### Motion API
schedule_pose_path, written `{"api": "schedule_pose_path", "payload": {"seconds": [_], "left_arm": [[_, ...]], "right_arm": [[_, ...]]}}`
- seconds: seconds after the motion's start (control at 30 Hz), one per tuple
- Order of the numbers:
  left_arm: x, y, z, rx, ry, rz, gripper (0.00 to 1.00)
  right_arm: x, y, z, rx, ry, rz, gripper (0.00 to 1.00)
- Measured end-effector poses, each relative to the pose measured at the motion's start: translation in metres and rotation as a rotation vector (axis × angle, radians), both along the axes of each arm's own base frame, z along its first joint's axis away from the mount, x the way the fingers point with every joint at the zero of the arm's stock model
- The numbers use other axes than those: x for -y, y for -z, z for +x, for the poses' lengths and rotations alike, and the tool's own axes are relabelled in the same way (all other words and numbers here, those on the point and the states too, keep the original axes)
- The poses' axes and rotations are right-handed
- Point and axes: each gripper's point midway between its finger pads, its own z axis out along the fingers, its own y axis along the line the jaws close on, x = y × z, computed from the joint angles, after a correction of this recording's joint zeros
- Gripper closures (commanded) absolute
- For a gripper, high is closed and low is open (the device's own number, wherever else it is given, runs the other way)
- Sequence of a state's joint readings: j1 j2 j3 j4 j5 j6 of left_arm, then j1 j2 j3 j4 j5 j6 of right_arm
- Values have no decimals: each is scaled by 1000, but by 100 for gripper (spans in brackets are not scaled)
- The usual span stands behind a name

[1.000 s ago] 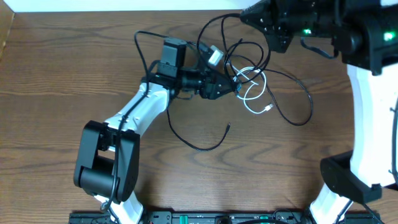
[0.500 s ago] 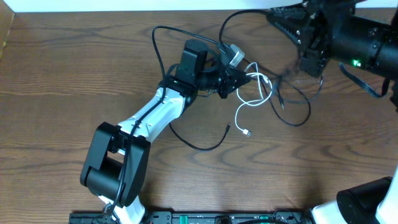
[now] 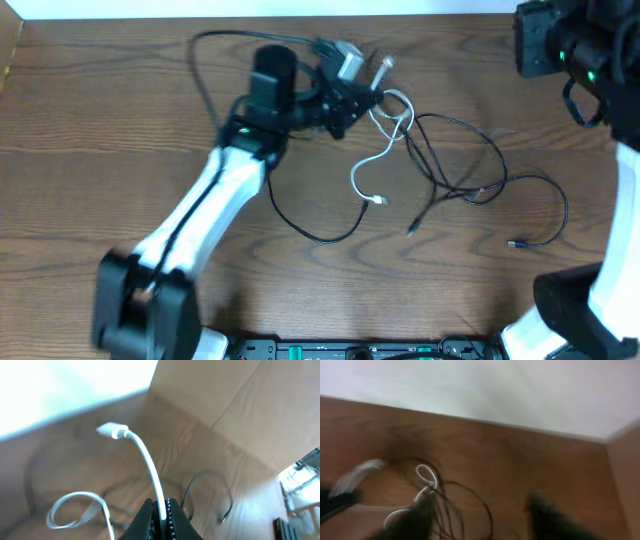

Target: Untangle cables

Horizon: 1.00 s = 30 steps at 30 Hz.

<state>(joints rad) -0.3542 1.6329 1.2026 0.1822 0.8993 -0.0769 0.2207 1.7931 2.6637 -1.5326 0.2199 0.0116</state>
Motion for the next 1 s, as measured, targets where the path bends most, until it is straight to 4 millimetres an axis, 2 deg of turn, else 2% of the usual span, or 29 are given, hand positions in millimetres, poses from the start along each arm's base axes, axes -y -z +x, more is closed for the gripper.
{"api": "schedule_pose_path", "payload": {"seconds": [0.03,0.17,0.27,0.37,0.43,0.63,0.8,0.9,1.0], "left_arm": [[-7,-21,-6,40,1,-21,93],[-32,-89,-33,189,-1,-80,93],[-50,-125,-53,274,-18,-103,93],[-66,-147,-66,333,-40,-115,93],[-75,-159,-72,368,-60,-120,93],[-102,-186,-86,454,-126,-123,93],[-125,-209,-98,521,-193,-135,93],[-139,-230,-110,594,-234,-155,93],[-157,-261,-133,703,-290,-182,92]], "right_arm": [[7,7,4,-20,37,-5,1],[27,30,17,-89,145,-6,1],[37,50,25,-151,187,-9,1],[35,68,31,-214,163,-6,1],[21,83,35,-273,78,10,1],[-43,140,41,-479,-317,123,1],[-79,186,47,-598,-511,163,1],[-99,212,44,-666,-608,150,1],[-122,235,31,-736,-725,116,1]]}}
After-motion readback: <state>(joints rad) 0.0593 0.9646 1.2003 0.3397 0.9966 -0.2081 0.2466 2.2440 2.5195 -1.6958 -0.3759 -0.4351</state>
